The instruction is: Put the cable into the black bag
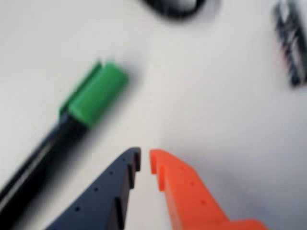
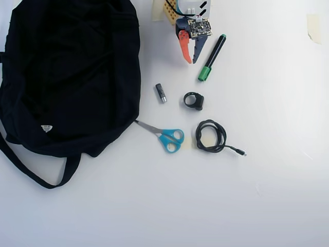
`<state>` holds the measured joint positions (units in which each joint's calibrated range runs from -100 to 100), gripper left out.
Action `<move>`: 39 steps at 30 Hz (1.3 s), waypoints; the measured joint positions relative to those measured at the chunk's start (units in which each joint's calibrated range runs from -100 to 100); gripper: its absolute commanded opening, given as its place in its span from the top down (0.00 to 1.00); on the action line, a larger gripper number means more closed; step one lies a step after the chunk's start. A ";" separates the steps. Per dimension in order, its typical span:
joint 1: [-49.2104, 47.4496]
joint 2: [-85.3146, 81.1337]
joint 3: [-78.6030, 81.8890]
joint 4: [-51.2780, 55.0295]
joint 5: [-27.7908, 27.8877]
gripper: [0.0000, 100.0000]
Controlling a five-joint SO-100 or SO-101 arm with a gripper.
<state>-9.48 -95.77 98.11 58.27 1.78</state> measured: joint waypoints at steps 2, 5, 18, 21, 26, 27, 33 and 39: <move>0.00 2.91 -0.24 -5.58 0.00 0.97; -0.15 8.22 -2.83 -14.51 0.00 0.97; -2.65 38.19 -18.63 -58.82 -0.20 0.98; -2.65 46.33 -24.92 -64.66 -0.39 0.97; -1.98 61.60 -40.64 -66.64 -1.51 0.97; -1.40 64.43 -44.34 -66.64 -1.51 0.97; 2.50 78.12 -61.32 -66.64 -1.51 0.97; 2.57 87.42 -72.17 -65.61 2.00 0.97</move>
<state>-6.91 -8.34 25.94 -7.34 3.79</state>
